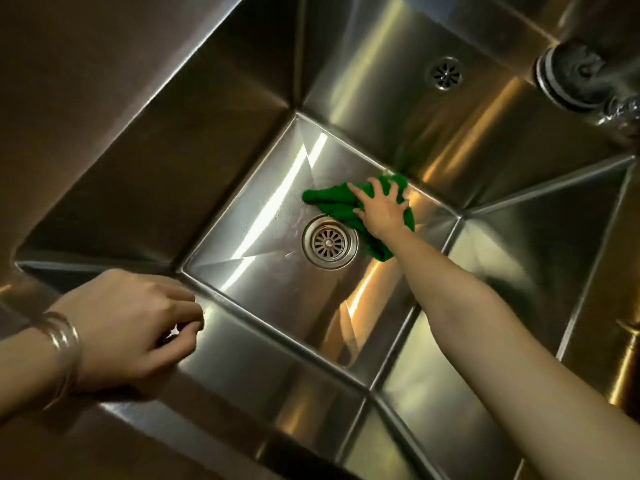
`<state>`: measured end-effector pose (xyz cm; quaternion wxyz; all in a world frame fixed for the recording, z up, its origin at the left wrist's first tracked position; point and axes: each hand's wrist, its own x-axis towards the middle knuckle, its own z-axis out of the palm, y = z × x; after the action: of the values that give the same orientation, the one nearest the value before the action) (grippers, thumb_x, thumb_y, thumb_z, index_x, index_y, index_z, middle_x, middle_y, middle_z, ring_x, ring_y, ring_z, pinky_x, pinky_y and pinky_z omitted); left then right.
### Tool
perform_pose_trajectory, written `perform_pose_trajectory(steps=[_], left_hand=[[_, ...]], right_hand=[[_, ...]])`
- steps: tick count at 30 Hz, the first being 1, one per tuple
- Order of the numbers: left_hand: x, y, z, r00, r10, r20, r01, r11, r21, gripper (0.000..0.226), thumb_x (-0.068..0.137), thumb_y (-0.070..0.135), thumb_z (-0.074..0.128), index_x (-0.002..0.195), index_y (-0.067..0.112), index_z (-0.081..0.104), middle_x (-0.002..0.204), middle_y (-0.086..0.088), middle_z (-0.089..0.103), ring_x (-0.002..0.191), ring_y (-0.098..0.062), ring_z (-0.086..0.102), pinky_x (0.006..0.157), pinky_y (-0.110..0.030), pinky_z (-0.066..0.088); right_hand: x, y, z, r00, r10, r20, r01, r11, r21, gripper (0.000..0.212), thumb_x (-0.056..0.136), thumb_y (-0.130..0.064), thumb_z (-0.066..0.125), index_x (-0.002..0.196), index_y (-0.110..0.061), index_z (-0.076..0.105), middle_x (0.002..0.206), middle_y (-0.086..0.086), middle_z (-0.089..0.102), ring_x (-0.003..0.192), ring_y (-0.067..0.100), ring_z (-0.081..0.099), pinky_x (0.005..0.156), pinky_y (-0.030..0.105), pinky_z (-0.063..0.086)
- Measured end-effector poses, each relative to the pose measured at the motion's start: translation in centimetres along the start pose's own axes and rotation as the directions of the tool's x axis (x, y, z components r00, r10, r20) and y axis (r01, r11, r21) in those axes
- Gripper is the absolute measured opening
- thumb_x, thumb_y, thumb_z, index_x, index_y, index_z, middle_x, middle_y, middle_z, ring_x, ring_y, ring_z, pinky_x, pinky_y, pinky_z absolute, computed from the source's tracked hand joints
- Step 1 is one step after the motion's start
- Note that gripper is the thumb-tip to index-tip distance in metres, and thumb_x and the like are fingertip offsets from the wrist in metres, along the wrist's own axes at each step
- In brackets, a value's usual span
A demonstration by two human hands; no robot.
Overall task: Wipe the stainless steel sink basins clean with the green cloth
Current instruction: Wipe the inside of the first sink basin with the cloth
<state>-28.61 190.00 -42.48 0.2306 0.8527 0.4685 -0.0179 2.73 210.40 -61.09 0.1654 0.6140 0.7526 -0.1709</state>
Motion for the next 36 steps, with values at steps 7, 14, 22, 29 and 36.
perform_pose_trajectory(steps=[7,14,22,29,36], left_hand=[[-0.5,-0.7,1.0,1.000,-0.004,-0.005,0.003,0.995,-0.102,0.048,0.090,0.054,0.018,0.077,0.038,0.062,0.068,0.022,0.051,0.062,-0.003,0.057,0.046,-0.031,0.049],[-0.4,-0.5,0.7,1.000,-0.008,-0.030,0.006,0.998,-0.060,0.056,0.089,0.055,0.014,0.071,0.036,0.064,0.064,0.018,0.055,0.058,-0.008,0.061,0.043,-0.030,0.048],[0.1,0.1,0.1,0.998,-0.060,0.010,0.060,0.997,0.048,0.041,0.081,0.046,0.029,0.064,0.030,0.064,0.063,0.013,0.060,0.057,-0.012,0.062,0.043,-0.033,0.048],[0.3,0.8,-0.3,0.996,-0.092,0.004,0.092,0.991,0.100,0.046,0.078,0.046,0.026,0.062,0.026,0.065,0.063,0.009,0.062,0.054,-0.014,0.060,0.043,-0.031,0.047],[0.4,1.1,-0.9,0.998,-0.062,0.006,0.061,0.990,0.126,0.041,0.077,0.043,0.032,0.061,0.029,0.067,0.061,0.011,0.063,0.049,-0.015,0.061,0.035,-0.026,0.044]], right_hand=[[-3.8,6.0,1.9,0.953,0.208,0.219,-0.198,0.978,-0.065,0.057,0.098,-0.045,0.035,0.142,-0.054,0.000,0.156,0.005,0.007,0.137,0.049,0.009,0.101,0.072,0.020],[-12.7,1.6,5.5,0.915,0.090,0.393,-0.019,0.983,-0.180,0.073,0.093,-0.051,0.042,0.145,-0.044,-0.009,0.156,0.011,-0.004,0.136,0.053,0.003,0.103,0.070,0.023],[-20.3,-4.0,9.1,0.778,-0.207,0.593,0.442,0.851,-0.283,0.075,0.092,-0.020,0.052,0.148,-0.027,0.003,0.152,0.020,0.007,0.132,0.054,0.012,0.097,0.062,0.038],[-19.8,-3.4,7.6,0.621,-0.338,0.708,0.289,0.938,0.194,0.065,0.093,-0.031,0.051,0.147,-0.024,0.015,0.142,0.021,0.029,0.117,0.040,0.046,0.098,0.042,0.041],[-17.8,-11.5,-1.0,0.620,-0.624,0.475,0.444,0.779,0.444,0.059,0.090,-0.021,0.057,0.143,-0.015,0.032,0.128,0.019,0.048,0.115,0.032,0.047,0.097,0.040,0.040]])
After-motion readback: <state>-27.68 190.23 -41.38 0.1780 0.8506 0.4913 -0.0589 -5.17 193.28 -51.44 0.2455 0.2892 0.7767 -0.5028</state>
